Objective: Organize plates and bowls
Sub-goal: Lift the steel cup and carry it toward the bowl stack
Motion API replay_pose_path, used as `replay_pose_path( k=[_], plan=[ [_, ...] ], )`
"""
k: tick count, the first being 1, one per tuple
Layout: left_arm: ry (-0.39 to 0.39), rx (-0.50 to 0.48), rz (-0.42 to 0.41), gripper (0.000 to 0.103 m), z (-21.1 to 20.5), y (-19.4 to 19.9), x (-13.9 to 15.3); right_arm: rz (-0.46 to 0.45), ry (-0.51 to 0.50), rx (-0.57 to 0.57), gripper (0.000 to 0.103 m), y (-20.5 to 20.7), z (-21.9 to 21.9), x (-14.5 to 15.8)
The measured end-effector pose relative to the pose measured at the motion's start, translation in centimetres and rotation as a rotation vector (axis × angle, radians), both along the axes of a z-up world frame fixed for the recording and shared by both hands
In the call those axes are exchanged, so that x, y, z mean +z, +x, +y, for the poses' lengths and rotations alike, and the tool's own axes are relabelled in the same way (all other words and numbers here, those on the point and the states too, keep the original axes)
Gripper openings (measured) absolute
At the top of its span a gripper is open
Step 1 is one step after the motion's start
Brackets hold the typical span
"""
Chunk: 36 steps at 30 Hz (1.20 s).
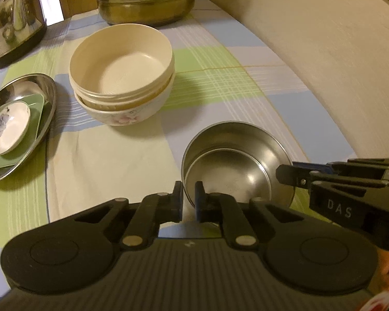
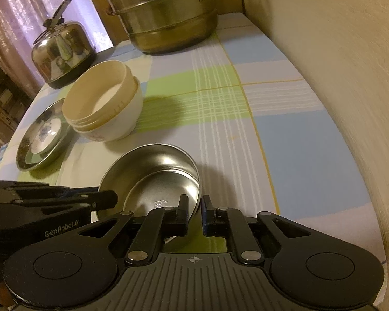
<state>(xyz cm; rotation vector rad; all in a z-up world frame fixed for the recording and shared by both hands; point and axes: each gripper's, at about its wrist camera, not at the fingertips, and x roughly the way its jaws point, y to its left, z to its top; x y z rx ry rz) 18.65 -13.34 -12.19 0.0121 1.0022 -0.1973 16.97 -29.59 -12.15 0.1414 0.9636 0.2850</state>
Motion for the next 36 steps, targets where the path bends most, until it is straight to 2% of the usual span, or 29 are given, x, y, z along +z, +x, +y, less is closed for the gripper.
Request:
replay_pose_path(
  k=[5, 13, 21, 27, 36],
  plan=[
    [-0.004, 0.033, 0.0, 0.008, 0.9, -1.4, 0.3, -0.014, -0.007, 0.015, 0.005, -1.1, 0.5, 0.7],
    [0.013, 0.092, -0.015, 0.007, 2.4, -4.6, 1.2, -0.007, -0.007, 0.075, 0.004, -3.0, 2.5, 0.8],
    [-0.001, 0.149, -0.054, 0.008, 4.3, -7.6, 3.8, -0.049, 0.022, 0.121, 0.004, -4.9, 4.0, 3.0],
    [-0.017, 0.158, -0.089, 0.008, 5.5, -8.1, 5.7, -0.082, 0.031, 0.129, 0.004, -5.5, 5.1, 5.0],
    [-0.058, 0.134, -0.155, 0.008, 7.7, -7.0, 9.0, -0.128, 0.082, 0.086, 0.004, -4.1, 6.1, 8.2]
  ],
)
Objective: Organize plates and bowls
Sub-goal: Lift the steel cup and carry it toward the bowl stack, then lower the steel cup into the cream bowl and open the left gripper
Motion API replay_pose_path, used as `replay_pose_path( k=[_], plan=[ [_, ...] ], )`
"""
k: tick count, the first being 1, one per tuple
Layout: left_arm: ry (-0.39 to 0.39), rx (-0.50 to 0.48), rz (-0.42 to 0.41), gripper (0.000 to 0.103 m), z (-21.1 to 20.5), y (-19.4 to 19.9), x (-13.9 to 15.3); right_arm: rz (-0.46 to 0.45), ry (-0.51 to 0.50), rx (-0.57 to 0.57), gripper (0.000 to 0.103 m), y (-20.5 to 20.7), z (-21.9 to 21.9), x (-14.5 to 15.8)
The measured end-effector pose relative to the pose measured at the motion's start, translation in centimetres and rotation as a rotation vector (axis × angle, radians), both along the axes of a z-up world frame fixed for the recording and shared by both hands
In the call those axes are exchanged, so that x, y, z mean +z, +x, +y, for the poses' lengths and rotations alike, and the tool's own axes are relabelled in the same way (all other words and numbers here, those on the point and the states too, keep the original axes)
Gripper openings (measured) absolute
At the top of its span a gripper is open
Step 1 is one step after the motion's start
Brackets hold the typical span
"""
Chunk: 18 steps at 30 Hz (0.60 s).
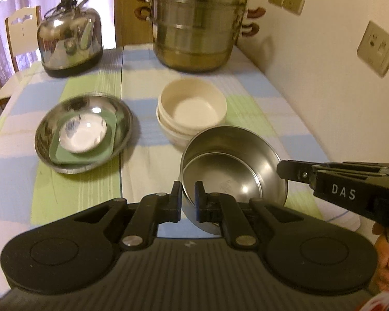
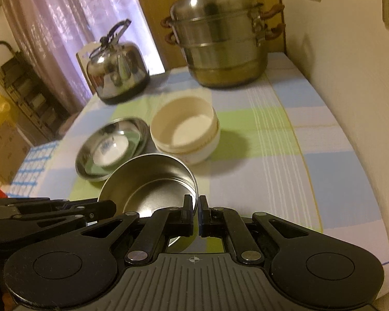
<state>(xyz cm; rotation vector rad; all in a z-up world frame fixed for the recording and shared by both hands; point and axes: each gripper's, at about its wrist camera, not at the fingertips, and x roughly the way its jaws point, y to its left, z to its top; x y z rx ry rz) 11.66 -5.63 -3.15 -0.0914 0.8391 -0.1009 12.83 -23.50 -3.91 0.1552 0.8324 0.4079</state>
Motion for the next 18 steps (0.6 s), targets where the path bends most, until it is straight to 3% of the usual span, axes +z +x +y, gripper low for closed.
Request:
replay_pose_path(
  k=[7, 18],
  plan=[
    [-0.017, -0.027, -0.064, 0.008, 1.3, 2.5, 2.5, -0.052, 0.012, -0.034, 0.004, 1.9, 1.1, 2.8],
    [-0.049, -0.044, -0.08, 0.008, 2.4, 8.4, 2.9, -0.087, -0.005, -0.08, 0.003, 7.1, 2.3, 4.1]
  ],
)
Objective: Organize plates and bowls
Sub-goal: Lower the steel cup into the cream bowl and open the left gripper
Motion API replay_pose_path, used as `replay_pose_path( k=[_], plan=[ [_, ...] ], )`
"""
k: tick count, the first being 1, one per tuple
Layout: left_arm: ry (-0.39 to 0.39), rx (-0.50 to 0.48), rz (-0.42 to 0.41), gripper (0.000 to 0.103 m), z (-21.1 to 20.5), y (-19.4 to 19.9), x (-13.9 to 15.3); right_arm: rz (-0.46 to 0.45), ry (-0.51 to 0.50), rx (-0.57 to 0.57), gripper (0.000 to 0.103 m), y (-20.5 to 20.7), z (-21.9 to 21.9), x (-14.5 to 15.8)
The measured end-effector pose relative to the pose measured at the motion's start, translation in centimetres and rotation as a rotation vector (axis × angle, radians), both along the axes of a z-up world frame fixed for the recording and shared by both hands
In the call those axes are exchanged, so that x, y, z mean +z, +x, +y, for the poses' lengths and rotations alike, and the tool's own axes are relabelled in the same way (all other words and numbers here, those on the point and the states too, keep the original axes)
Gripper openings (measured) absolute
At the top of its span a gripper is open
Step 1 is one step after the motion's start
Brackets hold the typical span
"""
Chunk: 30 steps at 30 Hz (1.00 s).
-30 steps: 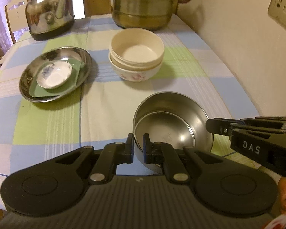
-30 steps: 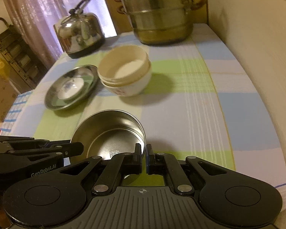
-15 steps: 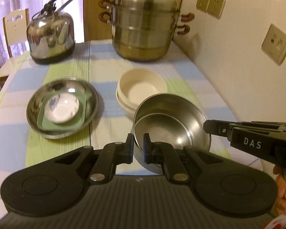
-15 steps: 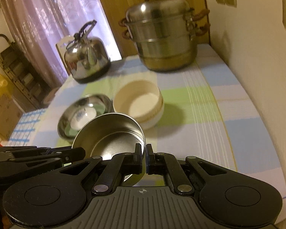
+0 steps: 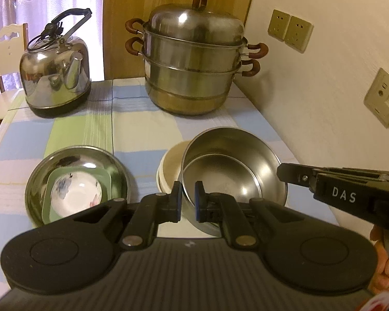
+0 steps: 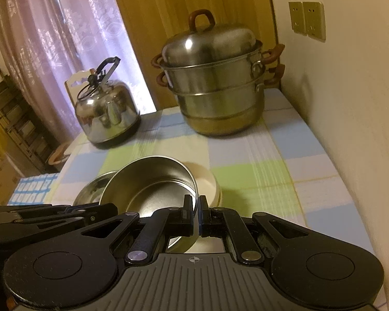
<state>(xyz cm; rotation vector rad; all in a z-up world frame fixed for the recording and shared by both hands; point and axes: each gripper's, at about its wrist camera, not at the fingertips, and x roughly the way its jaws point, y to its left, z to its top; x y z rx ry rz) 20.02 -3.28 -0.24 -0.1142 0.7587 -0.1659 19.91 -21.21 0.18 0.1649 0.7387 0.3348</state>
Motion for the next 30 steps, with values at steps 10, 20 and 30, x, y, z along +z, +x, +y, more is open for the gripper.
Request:
replay_pose_path(
  k=[10, 20, 30],
  plan=[
    [-0.011, -0.011, 0.019, 0.008, 0.2, 4.6, -1.1, 0.018, -0.022, -0.026, 0.004, 4.4, 0.4, -1.2],
    [-0.021, -0.01, 0.048, 0.008, 0.8, 6.8, -2.0, 0.049, -0.026, -0.028, 0.004, 6.7, 0.6, -2.3],
    [-0.033, -0.005, 0.111, 0.008, 1.3, 8.1, -4.0, 0.086, -0.045, -0.026, 0.003, 8.1, 1.2, -3.7]
  ],
)
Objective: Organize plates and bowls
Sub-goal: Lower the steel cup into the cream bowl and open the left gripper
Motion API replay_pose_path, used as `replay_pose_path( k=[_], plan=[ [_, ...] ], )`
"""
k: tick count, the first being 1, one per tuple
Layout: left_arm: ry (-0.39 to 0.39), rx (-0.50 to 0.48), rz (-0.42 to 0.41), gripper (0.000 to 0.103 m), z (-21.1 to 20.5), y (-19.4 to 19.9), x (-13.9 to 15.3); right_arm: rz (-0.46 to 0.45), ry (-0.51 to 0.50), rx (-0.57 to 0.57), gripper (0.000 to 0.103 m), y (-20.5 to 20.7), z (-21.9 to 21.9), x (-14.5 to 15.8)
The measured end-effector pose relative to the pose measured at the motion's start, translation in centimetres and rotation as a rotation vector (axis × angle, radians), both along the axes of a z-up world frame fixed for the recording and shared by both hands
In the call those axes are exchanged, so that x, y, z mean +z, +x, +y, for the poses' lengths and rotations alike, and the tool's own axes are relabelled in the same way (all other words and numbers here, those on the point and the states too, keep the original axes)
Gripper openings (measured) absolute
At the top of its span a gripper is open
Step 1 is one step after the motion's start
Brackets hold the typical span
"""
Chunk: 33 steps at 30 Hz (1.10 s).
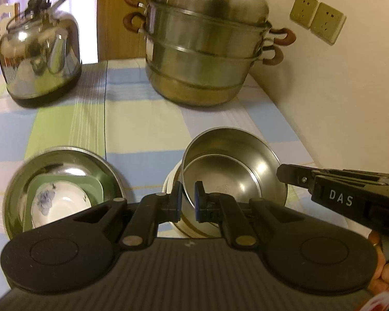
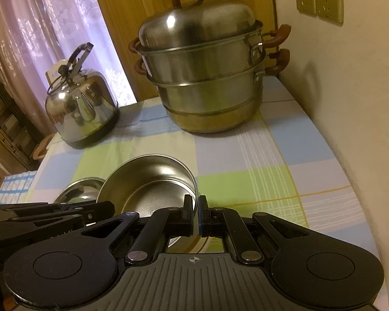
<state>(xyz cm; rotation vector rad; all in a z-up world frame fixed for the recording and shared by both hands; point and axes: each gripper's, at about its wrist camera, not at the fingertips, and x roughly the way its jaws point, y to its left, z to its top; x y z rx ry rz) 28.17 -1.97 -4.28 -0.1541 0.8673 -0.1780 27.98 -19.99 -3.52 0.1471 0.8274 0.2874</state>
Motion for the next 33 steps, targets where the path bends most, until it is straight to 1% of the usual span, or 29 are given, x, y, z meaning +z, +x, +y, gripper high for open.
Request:
replay_pose_path(
  k=[7, 10, 13, 14, 21, 24, 25, 26, 33],
  plan=[
    [-0.022, 0.002, 0.041, 0.008, 0.6, 0.6, -1.3, 0.026, -0.01, -0.004, 0.004, 0.6, 0.4, -1.0],
    [-0.044, -0.001, 0.05, 0.009, 0.9, 0.8, -1.5, 0.031, -0.017, -0.005, 0.004, 0.8, 0.6, -1.3],
    [-0.047, -0.007, 0.048, 0.01, 0.8, 0.8, -1.6, 0.035, -0.029, -0.012, 0.004, 0.9, 0.7, -1.6],
    [-0.045, -0.007, 0.047, 0.012, 0.8, 0.7, -1.6, 0.037, -0.032, -0.013, 0.004, 0.9, 0.7, -1.6],
    [-0.042, -0.011, 0.042, 0.019, 0.9, 0.5, -1.5, 0.055, -0.03, -0.021, 0.007, 0.7, 0.7, -2.0],
    [-0.045, -0.011, 0.033, 0.019, 0.9, 0.4, -1.3, 0.053, -0.019, -0.02, 0.018, 0.4, 0.7, -1.9],
    [-0.043, -0.012, 0.027, 0.019, 0.8, 0.2, -1.1, 0.047, -0.017, -0.021, 0.026, 0.3, 0.7, -1.8],
    [-0.04, -0.012, 0.021, 0.019, 0.8, 0.1, -1.0, 0.038, -0.016, -0.023, 0.03, 0.1, 0.7, -1.7],
    [-0.044, -0.007, 0.007, 0.019, 1.2, -0.9, -0.4, 0.028, 0.011, -0.027, 0.032, -0.9, 0.5, -1.0]
  ],
)
